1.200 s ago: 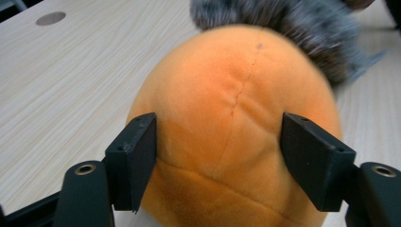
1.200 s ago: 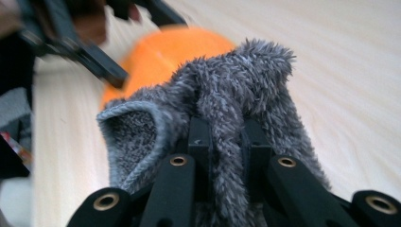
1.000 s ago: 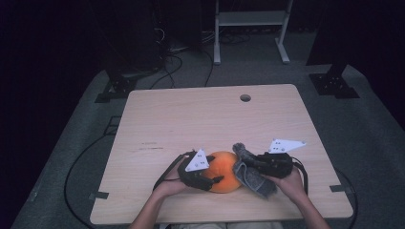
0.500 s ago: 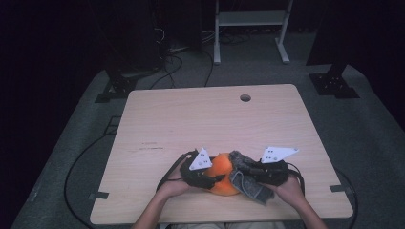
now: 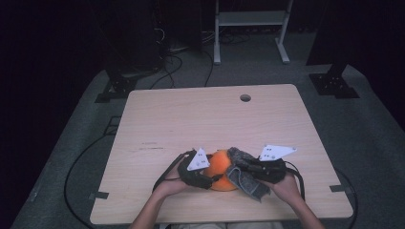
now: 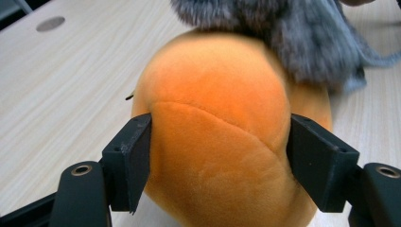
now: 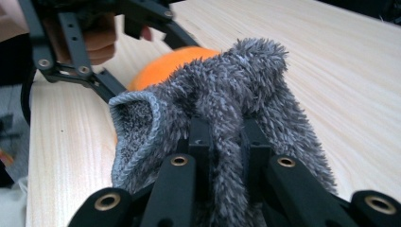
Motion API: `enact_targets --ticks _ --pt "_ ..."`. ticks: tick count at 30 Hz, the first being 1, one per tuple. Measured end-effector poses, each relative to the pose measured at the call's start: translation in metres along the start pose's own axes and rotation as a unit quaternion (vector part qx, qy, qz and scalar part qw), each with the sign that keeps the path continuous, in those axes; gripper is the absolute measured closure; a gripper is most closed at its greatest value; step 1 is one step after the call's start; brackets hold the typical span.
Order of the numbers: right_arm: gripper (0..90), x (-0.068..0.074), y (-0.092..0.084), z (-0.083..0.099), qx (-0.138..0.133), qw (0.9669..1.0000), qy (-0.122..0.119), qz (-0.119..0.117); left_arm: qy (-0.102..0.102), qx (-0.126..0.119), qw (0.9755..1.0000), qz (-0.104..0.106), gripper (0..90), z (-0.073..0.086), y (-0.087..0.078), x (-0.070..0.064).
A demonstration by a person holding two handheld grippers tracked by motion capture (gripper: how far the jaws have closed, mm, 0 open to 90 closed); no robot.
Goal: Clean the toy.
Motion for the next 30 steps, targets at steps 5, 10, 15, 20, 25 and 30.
enact_targets --ticks 5,10,15,20,25,30 --pt "77.9 -0.005 -0.007 0.004 0.011 0.9998 0.004 0.017 0.001 0.002 1.0 0.002 28.4 0.002 -0.002 0.001" --pt "77.9 -0.018 -0.01 0.013 0.022 0.9988 0.036 0.024 -0.003 0.0 1.0 0.006 28.2 0.004 -0.003 0.003" --pt "77.9 -0.025 -0.022 0.013 0.019 0.9974 0.057 0.039 -0.002 0.003 0.9999 0.011 27.7 0.007 -0.007 0.004" --pt "77.8 -0.016 -0.014 0.008 0.013 0.9985 0.051 0.015 -0.013 -0.003 0.9998 0.013 27.4 0.009 -0.008 0.006" --pt "77.8 -0.025 -0.014 0.016 0.042 0.997 0.053 0.037 -0.004 -0.004 1.0 0.008 26.3 0.007 -0.006 0.003" --pt "77.8 0.002 -0.003 -0.012 -0.002 0.9998 0.018 -0.005 0.003 -0.01 0.9999 0.013 25.3 0.003 -0.002 -0.001"
Point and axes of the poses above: each handheld gripper's, and its own axes: y roughly forward along the jaws, z roughly out of its underside, x roughly to its left, the point moved 4 cm from there along y, roughly forward along the jaws, and after that the axes turned 13 degrees about -x, right-handed, at the moved point
